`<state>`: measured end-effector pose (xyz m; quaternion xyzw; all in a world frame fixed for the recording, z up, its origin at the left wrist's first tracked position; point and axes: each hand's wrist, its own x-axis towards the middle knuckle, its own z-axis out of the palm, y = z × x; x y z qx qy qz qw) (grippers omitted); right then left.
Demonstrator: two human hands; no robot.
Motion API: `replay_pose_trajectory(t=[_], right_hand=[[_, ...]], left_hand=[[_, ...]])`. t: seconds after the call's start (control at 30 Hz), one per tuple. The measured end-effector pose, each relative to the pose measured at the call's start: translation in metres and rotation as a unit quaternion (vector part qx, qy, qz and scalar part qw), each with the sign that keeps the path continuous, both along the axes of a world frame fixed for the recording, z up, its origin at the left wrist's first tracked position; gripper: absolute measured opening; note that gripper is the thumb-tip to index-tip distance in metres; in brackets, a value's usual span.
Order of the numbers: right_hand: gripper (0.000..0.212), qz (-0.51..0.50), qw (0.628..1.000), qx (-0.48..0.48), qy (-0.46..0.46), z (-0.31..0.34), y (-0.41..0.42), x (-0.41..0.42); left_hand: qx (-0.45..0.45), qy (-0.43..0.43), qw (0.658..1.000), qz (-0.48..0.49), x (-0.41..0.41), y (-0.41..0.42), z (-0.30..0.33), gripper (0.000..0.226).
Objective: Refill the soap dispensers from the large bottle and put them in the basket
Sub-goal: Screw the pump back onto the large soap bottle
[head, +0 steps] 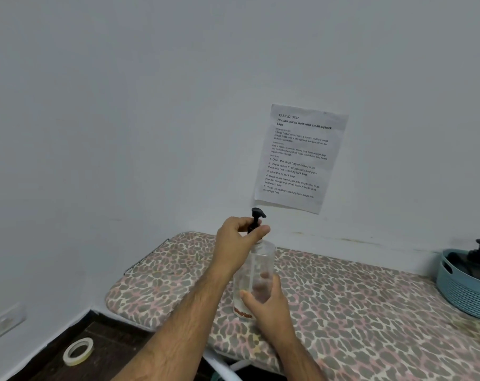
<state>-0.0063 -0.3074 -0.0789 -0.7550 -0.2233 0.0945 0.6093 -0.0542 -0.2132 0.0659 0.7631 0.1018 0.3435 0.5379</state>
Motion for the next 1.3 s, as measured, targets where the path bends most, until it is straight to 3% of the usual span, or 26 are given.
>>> replay_pose_trajectory(t=[0.17,0.43,0.6,0.7,1.07,1.3], right_hand=[[0.092,-0.003,1.000,0.007,-0.001,-0.0011,0.0007,0.0014],[0.093,-0.005,1.000,0.004,-0.001,-0.0013,0.0007,0.0016],[0.088,-0.001,1.000,0.011,-0.009,-0.0025,0.0006,0.0023],[0.079,0.001,1.000,0.018,-0.008,-0.0009,0.0004,0.0014],[0.096,-0.006,1.000,0.002,-0.007,-0.0023,0.0018,0.0026],[0.099,-0.003,1.000,0.011,0.001,-0.0033,0.0029,0.0040]], left_hand=[[-0.042,-0.011,0.999,-0.015,-0.0072,0.0054,0.0009,0.029],[-0.010,0.017,1.000,-0.004,-0.0043,0.0053,0.0031,0.005],[0.021,0.022,0.999,0.029,-0.0021,0.0013,0.0037,0.033],[0.004,0.005,1.000,0.021,-0.0044,0.0028,0.0039,0.035],[0.009,0.017,0.999,-0.031,-0.0036,0.0052,-0.0014,0.015],[0.015,0.006,1.000,0.004,-0.0003,0.0033,-0.0008,0.033]])
